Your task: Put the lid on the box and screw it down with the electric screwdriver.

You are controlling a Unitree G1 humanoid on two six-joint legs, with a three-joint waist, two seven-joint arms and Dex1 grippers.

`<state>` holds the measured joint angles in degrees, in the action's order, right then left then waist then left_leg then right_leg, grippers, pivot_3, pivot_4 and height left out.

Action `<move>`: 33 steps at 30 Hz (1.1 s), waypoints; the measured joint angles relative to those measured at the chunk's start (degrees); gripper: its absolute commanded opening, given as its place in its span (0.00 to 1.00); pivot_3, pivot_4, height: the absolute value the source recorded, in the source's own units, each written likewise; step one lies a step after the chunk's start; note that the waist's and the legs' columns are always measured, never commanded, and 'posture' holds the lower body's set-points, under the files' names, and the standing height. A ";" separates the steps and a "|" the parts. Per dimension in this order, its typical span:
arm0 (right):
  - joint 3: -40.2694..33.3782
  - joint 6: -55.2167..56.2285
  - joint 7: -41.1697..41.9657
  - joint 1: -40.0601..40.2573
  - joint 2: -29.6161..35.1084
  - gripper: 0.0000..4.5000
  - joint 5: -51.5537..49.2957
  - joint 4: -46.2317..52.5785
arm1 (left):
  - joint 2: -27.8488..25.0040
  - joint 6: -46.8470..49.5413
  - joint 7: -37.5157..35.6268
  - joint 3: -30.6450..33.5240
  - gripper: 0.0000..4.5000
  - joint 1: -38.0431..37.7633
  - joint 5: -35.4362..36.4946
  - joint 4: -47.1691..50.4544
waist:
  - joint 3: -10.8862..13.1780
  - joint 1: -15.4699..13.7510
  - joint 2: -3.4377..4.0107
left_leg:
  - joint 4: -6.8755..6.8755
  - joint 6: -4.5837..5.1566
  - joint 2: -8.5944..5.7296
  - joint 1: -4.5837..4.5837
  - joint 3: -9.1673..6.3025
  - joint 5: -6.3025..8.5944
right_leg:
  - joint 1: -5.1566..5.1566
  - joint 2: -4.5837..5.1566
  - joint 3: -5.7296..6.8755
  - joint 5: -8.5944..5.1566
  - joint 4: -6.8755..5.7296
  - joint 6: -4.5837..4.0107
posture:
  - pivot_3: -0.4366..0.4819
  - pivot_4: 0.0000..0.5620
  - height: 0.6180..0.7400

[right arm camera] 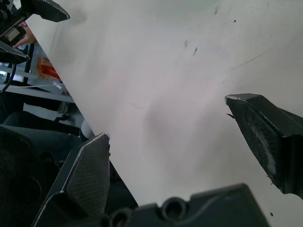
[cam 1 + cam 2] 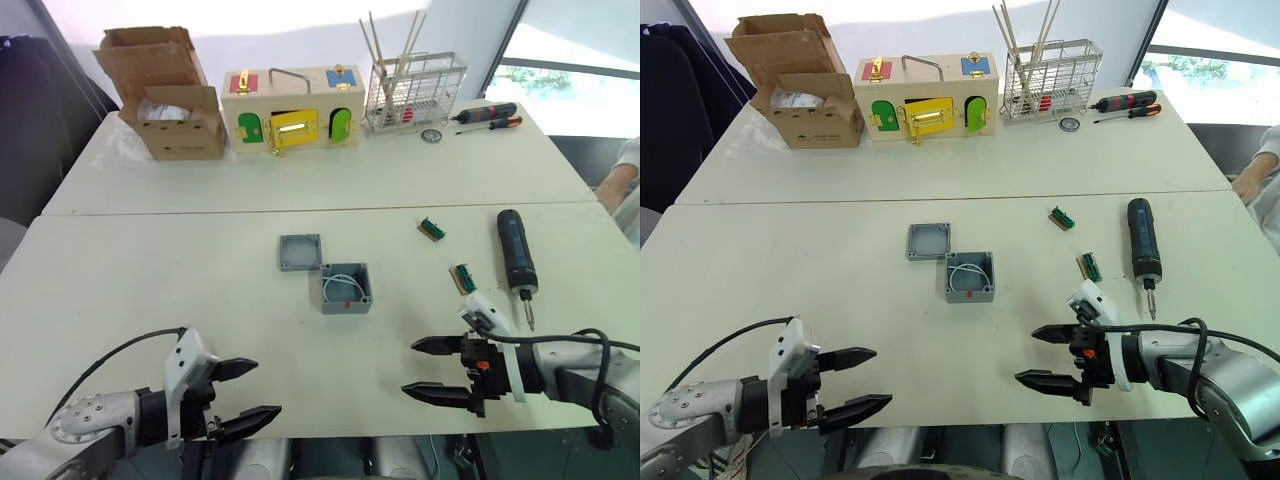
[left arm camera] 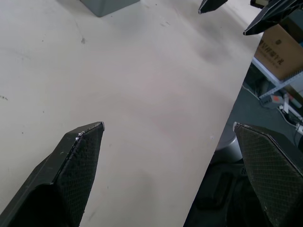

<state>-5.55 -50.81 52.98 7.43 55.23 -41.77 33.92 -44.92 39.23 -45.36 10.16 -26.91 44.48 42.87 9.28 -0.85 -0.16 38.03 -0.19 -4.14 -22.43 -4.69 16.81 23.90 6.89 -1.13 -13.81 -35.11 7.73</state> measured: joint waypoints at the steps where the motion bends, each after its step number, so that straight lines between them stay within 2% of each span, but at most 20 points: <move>1: 0.00 0.01 -0.04 -0.07 -0.02 0.99 0.00 0.00 | 0.01 0.01 0.00 0.02 1.00 0.15 0.01 0.00 | 0.00 0.00 0.00 | 0.00 0.00 0.00 0.00 0.00 0.00 | 0.00 0.00 0.00 0.00 0.00 0.00 | 0.48 0.27 0.95; 21: 0.24 1.21 -2.06 -1.28 -1.85 0.99 1.14 -0.39 | 0.60 0.04 0.21 0.22 1.00 2.47 1.02 -1.25 | 0.00 0.02 0.00 | 0.00 0.00 0.00 0.00 0.00 0.00 | 0.00 0.00 0.00 0.00 0.00 0.00 | 0.48 0.27 0.95; 27: 0.26 1.22 -3.39 -1.76 -2.56 0.99 2.04 -0.39 | 0.08 0.01 0.89 -0.31 1.00 4.03 -1.56 -1.68 | 0.00 0.00 0.00 | 0.00 0.00 -0.01 0.00 0.00 0.00 | 0.00 0.00 0.00 0.00 0.00 0.01 | 0.48 0.27 0.95; 30: 0.19 1.23 -4.67 -2.22 -3.63 0.99 2.23 -0.42 | -1.29 0.59 2.18 -0.63 1.00 7.67 -4.00 -3.09 | 0.01 -0.05 -0.02 | 0.00 -0.01 -0.01 0.00 -0.03 -0.01 | -0.01 -0.01 0.04 0.00 -0.02 0.01 | 0.48 0.27 0.95; 33: -0.32 1.04 -6.04 -3.56 -5.05 0.99 1.95 -0.62 | -4.18 3.78 1.89 0.02 1.00 15.66 -2.78 -6.07 | 0.01 -0.09 -0.02 | 0.02 -0.01 -0.01 0.01 -0.06 -0.01 | -0.01 -0.02 0.06 0.02 -0.06 0.04 | 0.48 0.27 0.95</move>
<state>-5.87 -49.77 46.95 3.88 50.19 -39.83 33.30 -49.10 43.02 -43.47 10.18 -11.25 41.70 36.80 9.29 -0.94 -0.18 38.05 -0.20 -4.15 -22.42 -4.75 16.80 23.89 6.87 -1.07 -13.79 -35.17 7.77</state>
